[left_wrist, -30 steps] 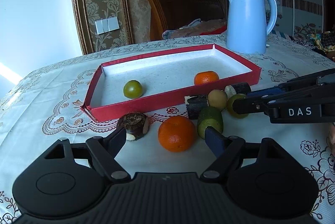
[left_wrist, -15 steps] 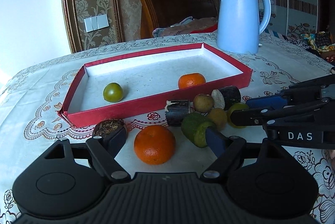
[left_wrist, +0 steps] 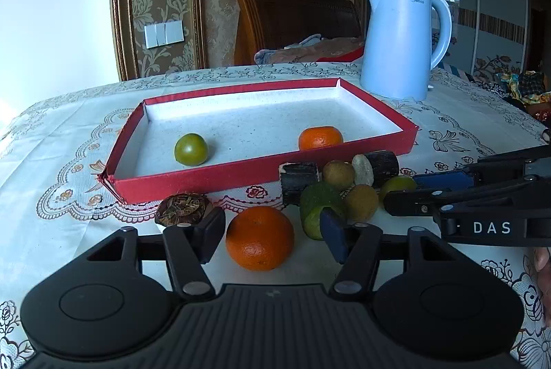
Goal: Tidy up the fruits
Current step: 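Grasp a second dark green tomato with the right tool while the left grasps a large orange, then carry the green tomato in the right tool into the tray while the left carries the orange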
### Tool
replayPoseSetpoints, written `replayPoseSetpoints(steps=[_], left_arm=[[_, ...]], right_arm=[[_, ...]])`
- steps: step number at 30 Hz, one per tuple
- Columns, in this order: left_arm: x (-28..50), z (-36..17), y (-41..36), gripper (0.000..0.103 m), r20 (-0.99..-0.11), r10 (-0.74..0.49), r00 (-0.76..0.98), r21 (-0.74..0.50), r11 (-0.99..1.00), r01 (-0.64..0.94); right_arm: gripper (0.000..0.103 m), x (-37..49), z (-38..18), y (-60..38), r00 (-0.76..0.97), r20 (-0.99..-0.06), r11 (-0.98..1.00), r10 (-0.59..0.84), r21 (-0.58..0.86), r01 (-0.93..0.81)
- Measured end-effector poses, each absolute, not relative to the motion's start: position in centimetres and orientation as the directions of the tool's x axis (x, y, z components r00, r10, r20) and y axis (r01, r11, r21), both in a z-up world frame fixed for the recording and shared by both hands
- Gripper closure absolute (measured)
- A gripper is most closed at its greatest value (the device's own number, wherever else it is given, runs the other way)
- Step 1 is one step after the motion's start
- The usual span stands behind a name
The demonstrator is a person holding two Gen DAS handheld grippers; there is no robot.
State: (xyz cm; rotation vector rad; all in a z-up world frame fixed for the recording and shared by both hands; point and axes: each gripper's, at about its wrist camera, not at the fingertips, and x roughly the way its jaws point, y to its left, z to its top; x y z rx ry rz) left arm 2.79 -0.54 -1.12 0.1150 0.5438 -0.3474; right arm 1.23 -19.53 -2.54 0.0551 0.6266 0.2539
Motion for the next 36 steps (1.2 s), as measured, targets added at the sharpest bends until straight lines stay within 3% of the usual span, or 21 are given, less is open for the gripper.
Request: replayPoseSetpoints(steps=[7, 11, 36], left_arm=[[2.94, -1.29, -0.16, 0.053, -0.539, -0.292, 0.79, -0.011, 0.94, 0.34], [3.14, -1.35, 0.1, 0.061, -0.544, -0.274, 0.793, -0.018, 0.949, 0.315], [2.95, -1.43, -0.57, 0.062, -0.543, -0.246, 0.803, 0.025, 0.951, 0.308]], right_arm=[[0.071, 1.49, -2.83, -19.57, 0.769, -0.583, 0.964, 0.264, 0.137, -0.227], [0.071, 1.49, -2.94, -19.65, 0.769, -0.582, 0.964, 0.264, 0.14, -0.225], [0.073, 1.66, -2.96, -19.25, 0.763, -0.597, 0.968, 0.247, 0.114, -0.224]])
